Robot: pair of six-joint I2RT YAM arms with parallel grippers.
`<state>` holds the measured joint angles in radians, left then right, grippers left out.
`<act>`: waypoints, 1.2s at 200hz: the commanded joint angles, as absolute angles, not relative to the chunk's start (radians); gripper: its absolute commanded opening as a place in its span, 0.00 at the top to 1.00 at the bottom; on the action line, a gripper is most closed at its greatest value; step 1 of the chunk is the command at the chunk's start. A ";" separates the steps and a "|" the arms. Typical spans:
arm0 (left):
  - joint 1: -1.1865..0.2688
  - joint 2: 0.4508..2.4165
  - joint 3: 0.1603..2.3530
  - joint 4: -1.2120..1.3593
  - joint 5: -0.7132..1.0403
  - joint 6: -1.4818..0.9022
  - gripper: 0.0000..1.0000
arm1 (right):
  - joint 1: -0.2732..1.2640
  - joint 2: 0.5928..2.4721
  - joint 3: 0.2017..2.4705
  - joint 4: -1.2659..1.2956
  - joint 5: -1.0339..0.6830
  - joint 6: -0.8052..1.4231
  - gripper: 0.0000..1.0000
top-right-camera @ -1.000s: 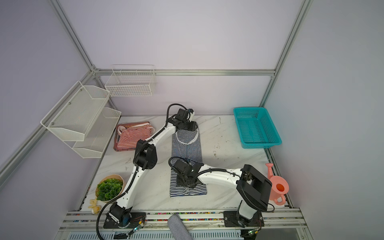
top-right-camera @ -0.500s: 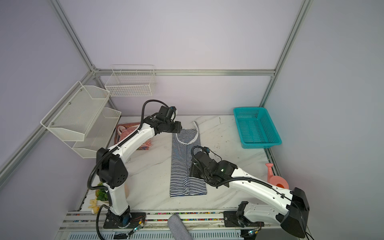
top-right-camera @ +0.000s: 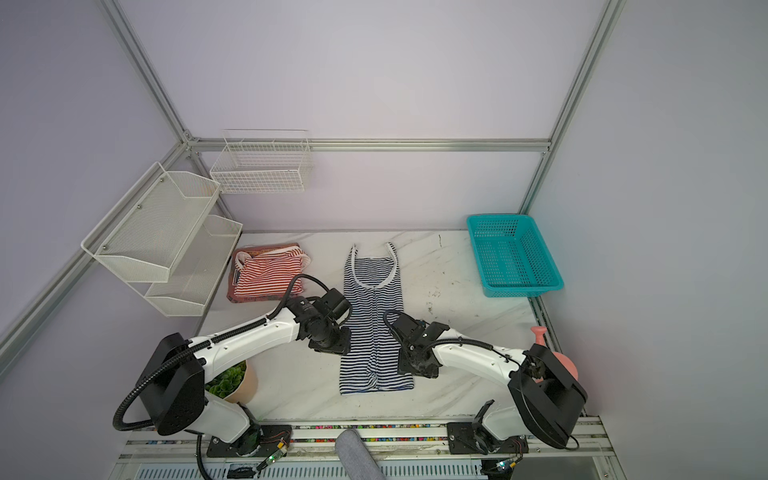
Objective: Fold and stack the tank tops
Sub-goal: 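Move both grippers to the hem nearest the robot and pinch its corners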
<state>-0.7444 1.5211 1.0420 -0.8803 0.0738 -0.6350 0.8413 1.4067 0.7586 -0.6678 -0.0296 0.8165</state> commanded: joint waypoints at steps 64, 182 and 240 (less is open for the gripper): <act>-0.836 1.507 0.867 -0.830 0.187 -0.809 0.49 | 0.834 1.397 0.669 -0.578 -0.143 0.808 0.44; -0.862 1.564 0.821 -0.754 0.244 -0.863 0.50 | 0.834 1.379 0.618 -0.601 -0.229 0.786 0.61; -0.862 1.556 0.801 -0.745 0.239 -0.890 0.67 | 0.835 1.379 0.608 -0.583 -0.242 0.793 0.78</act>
<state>-0.8589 1.5513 0.8497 -0.7692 0.2329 -0.8646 0.8299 1.3582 0.6525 -0.5472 -0.2260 0.7811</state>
